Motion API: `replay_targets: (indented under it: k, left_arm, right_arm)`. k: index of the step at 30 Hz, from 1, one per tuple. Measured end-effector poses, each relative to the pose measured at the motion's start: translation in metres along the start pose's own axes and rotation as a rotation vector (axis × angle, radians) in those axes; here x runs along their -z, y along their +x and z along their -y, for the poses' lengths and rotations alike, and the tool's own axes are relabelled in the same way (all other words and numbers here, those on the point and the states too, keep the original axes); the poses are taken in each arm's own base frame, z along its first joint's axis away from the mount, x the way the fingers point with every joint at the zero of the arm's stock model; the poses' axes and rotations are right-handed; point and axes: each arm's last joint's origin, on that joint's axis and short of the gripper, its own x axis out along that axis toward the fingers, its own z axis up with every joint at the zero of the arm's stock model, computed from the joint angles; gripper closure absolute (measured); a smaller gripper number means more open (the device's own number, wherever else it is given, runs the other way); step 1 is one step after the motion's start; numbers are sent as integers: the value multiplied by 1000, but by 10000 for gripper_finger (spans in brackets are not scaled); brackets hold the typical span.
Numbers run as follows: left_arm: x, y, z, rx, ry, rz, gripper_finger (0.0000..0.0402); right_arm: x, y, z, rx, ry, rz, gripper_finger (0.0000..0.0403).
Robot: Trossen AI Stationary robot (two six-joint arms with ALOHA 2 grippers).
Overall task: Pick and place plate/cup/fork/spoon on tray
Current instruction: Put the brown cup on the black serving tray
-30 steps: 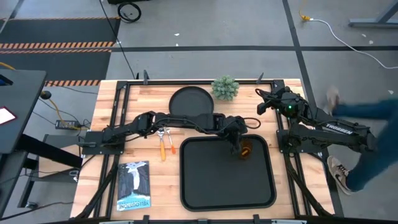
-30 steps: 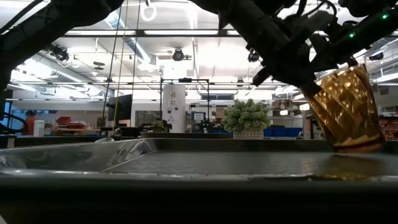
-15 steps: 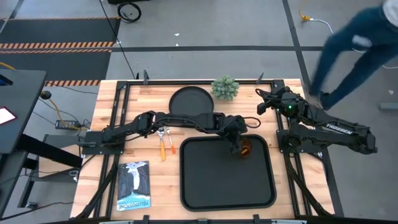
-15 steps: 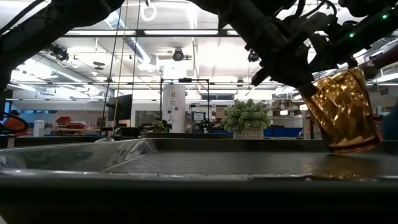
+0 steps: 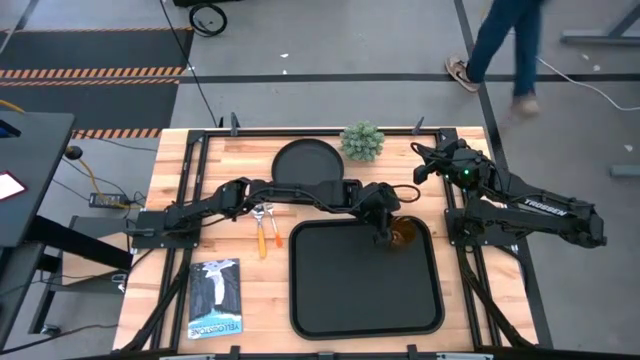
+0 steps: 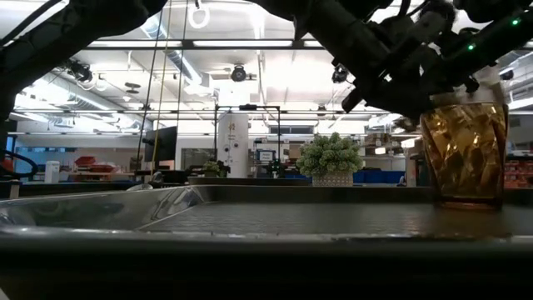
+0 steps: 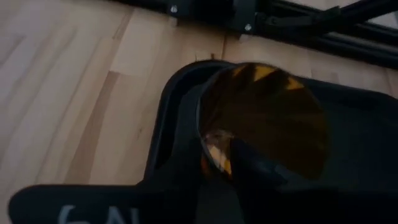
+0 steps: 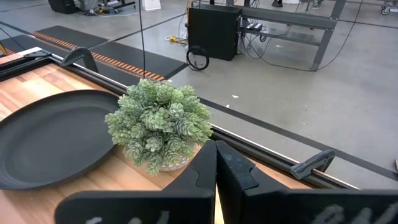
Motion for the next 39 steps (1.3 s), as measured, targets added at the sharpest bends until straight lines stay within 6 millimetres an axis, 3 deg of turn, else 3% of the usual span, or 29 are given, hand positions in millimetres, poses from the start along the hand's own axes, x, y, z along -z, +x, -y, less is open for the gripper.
replay_targets:
  k: [5,9,14,17,26,32,39]
  left_arm:
    - [-9,-6,0,17,45,36,293]
    - [-16,-19,9,59,178,32,292]
    - [-11,-43,31,80,371,-55,292]
    - [-1,-49,39,91,402,-153,292]
    - [44,-4,31,71,311,-199,292]
    - [62,19,24,73,266,-84,292]
    - [74,33,22,79,244,55,292]
  right_arm:
    - [0,0,0,0,0,0,395]
    - [0,0,0,-1,-2,-1,395]
    - [0,0,0,-2,-4,-4,395]
    - [0,0,0,-3,-4,-1,395]
    - [0,0,0,-3,-2,-1,395]
    - [0,0,0,-1,-2,0,395]
    - [0,0,0,-1,4,0,395]
